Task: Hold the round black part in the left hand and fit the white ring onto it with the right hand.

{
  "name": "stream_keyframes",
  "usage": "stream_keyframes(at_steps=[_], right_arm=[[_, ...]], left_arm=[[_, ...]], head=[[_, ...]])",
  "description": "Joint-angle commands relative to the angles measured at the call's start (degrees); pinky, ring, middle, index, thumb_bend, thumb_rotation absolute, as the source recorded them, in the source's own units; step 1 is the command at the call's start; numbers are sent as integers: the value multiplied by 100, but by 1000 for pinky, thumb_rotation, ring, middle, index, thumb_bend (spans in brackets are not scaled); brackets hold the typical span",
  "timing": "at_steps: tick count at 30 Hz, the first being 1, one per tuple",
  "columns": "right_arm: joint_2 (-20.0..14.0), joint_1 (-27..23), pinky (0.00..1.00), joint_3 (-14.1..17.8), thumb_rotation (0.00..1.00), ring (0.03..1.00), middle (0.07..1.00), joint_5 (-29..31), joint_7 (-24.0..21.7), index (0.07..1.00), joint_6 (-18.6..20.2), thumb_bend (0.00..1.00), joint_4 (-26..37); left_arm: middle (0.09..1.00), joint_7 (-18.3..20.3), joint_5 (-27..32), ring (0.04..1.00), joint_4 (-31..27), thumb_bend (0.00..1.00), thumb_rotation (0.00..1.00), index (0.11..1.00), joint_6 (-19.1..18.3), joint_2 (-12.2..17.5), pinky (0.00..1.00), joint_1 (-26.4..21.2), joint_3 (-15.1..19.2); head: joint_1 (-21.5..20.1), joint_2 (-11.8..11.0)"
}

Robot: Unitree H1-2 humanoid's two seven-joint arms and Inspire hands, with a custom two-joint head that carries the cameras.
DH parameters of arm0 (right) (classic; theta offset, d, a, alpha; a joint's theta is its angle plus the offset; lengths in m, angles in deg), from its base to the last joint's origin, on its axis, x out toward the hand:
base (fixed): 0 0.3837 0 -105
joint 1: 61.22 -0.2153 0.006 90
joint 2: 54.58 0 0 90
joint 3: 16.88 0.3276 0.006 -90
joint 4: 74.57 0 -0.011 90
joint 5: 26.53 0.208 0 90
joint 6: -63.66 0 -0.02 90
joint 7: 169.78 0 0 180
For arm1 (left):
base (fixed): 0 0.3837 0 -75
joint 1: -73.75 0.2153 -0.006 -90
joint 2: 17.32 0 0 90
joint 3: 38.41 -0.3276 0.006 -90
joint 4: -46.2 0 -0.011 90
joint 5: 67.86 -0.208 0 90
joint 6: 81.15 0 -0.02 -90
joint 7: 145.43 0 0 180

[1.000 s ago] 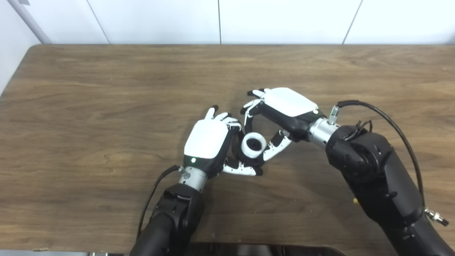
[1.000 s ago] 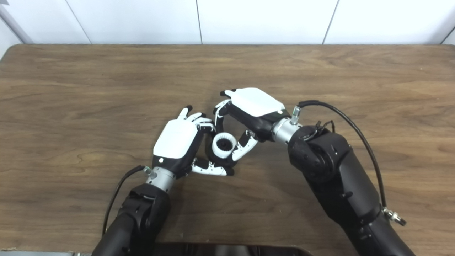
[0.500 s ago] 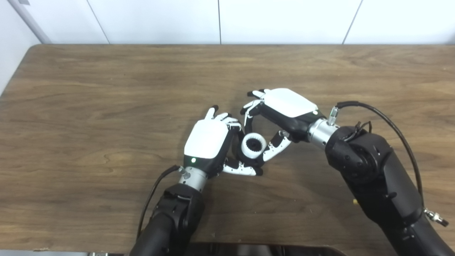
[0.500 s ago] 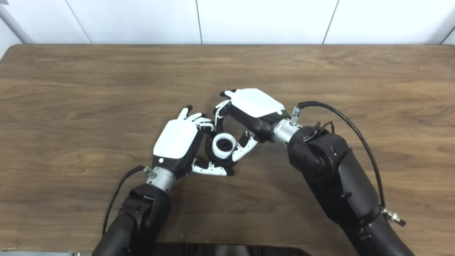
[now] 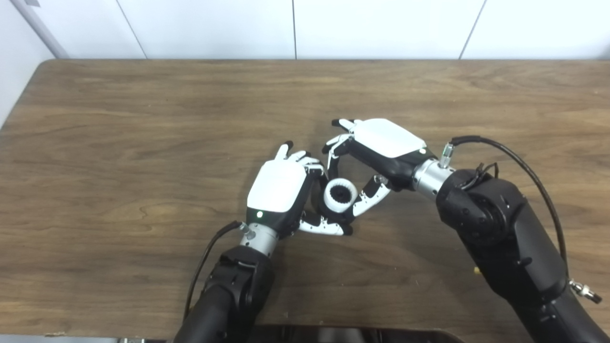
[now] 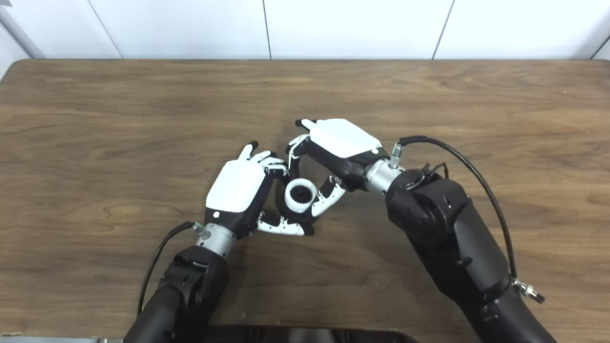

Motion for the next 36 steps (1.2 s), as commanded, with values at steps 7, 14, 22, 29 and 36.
stream_keyframes(at_steps=[7,14,22,29,36], right_arm=[[-51,-169,1000,72,146,1000,839,100,-21,493,-71,525,97],[-55,-172,1000,92,199,1000,843,99,1,605,-78,981,74],[-44,-191,1000,109,228,1000,849,56,-39,625,-51,1000,90],[-40,-176,1000,139,228,1000,849,72,-27,621,-63,1000,116],[-103,-217,1000,302,242,1000,858,106,-127,622,37,1000,295]], left_arm=[[765,93,-1,868,158,525,55,482,19,-9,1000,-28,-32],[764,99,-17,868,166,525,55,482,1,-18,1000,-37,-32],[763,103,-34,864,158,525,56,482,11,-6,1000,-43,-39],[763,144,-15,871,128,525,55,482,-3,1,1000,-32,-25],[760,115,37,869,124,525,55,482,34,32,1000,-9,-5]], head=[[-5,-4],[-14,-7],[-49,-11],[-38,-9],[-41,-26]])
